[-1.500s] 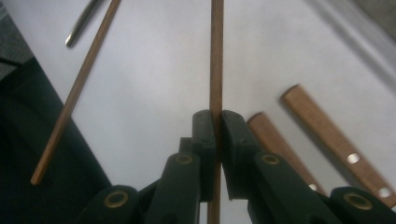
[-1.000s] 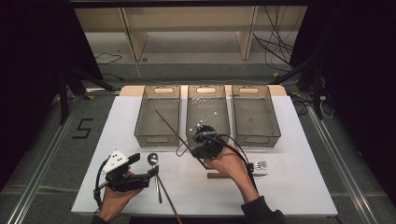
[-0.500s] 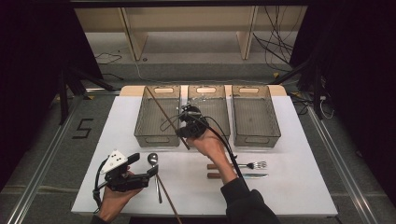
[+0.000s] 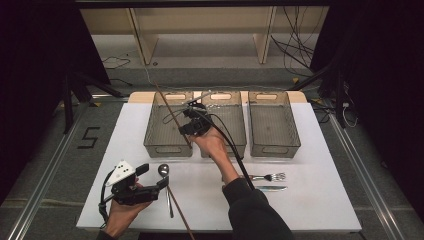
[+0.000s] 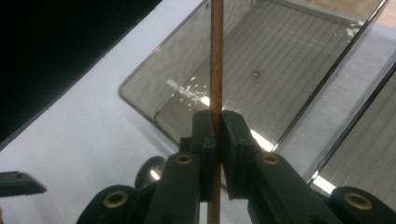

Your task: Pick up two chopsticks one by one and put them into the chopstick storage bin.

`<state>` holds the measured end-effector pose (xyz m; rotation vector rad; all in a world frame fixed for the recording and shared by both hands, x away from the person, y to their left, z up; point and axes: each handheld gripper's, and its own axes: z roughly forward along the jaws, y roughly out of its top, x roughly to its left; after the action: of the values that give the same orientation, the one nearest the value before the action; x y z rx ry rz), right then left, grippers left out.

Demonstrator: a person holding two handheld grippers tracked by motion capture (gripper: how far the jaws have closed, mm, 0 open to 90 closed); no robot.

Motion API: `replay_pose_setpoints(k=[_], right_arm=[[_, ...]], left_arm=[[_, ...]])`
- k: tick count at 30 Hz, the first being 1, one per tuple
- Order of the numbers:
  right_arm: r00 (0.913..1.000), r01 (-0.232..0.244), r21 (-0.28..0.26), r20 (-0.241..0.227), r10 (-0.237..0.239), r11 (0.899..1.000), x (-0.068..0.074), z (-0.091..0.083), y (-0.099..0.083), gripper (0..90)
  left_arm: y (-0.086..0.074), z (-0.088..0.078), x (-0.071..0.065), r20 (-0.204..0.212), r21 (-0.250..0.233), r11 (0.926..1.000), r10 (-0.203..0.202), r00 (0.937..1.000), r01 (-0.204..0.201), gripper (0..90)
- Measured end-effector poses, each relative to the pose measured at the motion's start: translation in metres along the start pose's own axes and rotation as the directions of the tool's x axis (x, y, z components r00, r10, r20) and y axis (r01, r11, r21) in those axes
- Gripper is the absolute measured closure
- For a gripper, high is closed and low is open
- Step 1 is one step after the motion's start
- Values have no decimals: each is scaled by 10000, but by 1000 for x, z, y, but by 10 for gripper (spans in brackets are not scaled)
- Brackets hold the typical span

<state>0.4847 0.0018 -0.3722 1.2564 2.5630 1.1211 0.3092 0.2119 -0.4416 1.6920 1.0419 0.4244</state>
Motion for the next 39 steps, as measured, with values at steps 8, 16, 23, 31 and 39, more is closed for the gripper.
replay_pose_setpoints(k=[8, 16, 23, 31, 39], right_arm=[[9995, -289, 146, 128, 287, 9995, -6, 12, 12, 849], [9976, -672, 156, 187, 669, 9976, -13, 22, 18, 849], [9969, -722, 205, 315, 715, 9972, -13, 27, 21, 849], [9938, -1045, 434, 423, 1026, 9936, -16, 38, 20, 848], [9912, -1222, 626, 579, 1187, 9905, -17, 47, 17, 846]], left_arm=[[0, 0, 0, 26, -44, 10000, -17, 10000, 17, 107], [1, -1, 1, 27, -55, 10000, 18, 10000, -17, 107], [1, 0, 0, 41, -42, 10000, 11, 10000, -11, 107], [1, -1, 1, 43, -44, 10000, 11, 10000, -11, 107], [1, -1, 0, 60, -51, 10000, 6, 10000, -5, 107]])
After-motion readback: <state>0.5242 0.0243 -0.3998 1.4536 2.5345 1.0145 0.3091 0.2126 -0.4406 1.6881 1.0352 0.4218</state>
